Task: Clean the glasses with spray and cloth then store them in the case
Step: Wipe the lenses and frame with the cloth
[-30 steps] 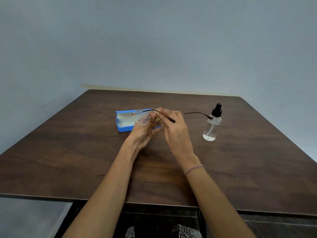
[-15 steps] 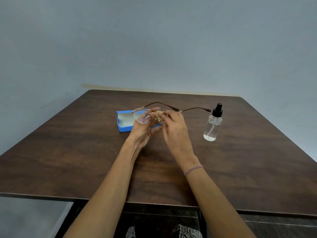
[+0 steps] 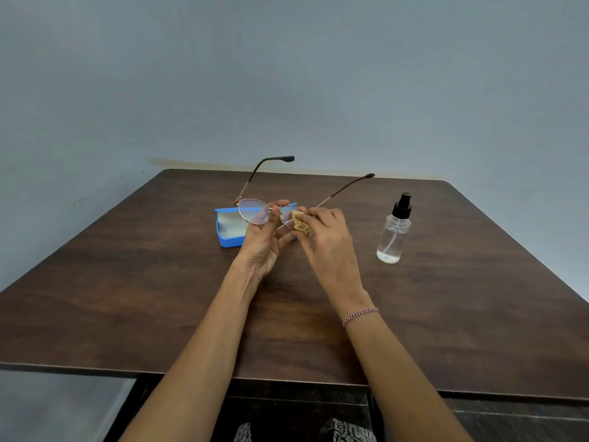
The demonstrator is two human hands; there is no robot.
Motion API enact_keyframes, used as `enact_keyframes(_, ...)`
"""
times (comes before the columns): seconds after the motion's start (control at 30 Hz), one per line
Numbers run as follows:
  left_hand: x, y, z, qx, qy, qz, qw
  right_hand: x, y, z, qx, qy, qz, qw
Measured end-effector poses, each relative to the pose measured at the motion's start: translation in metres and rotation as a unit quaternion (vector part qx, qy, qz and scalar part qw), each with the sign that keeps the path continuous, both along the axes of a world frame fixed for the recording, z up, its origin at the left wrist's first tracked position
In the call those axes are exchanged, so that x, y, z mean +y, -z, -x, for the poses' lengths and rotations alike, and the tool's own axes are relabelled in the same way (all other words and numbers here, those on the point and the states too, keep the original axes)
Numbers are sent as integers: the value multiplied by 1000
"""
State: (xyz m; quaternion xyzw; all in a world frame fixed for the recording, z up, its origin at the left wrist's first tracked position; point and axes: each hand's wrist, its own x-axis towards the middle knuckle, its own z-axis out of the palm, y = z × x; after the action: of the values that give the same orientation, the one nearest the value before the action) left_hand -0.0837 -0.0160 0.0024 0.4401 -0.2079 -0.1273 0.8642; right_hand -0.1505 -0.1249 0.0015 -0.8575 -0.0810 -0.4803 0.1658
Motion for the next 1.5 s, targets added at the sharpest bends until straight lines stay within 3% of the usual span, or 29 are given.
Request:
enact_keyframes(0.37, -1, 0, 1, 36, -14, -52, 998, 3, -7, 7, -46, -14, 61, 997)
enact_keyframes(0.7, -1, -5, 5, -33, -46, -100, 993, -11, -14, 8, -50, -36, -80, 995)
enact_keyframes(0.87, 0, -6, 5, -50, -87, -107, 989, -14, -17, 8, -44, -63, -99, 992)
enact_keyframes(1.13, 0, -9, 6, -39, -82, -59, 994, -31, -29, 11, 67, -96, -151, 982)
enact_keyframes(1.27, -3, -10, 10, -43, -45, -42, 997, -43, -39, 17, 169, -140, -212, 952)
enact_keyframes(1.5, -13, -24, 16, -62, 16, 1, 998, -62, -75, 32, 270, -206, -246, 908)
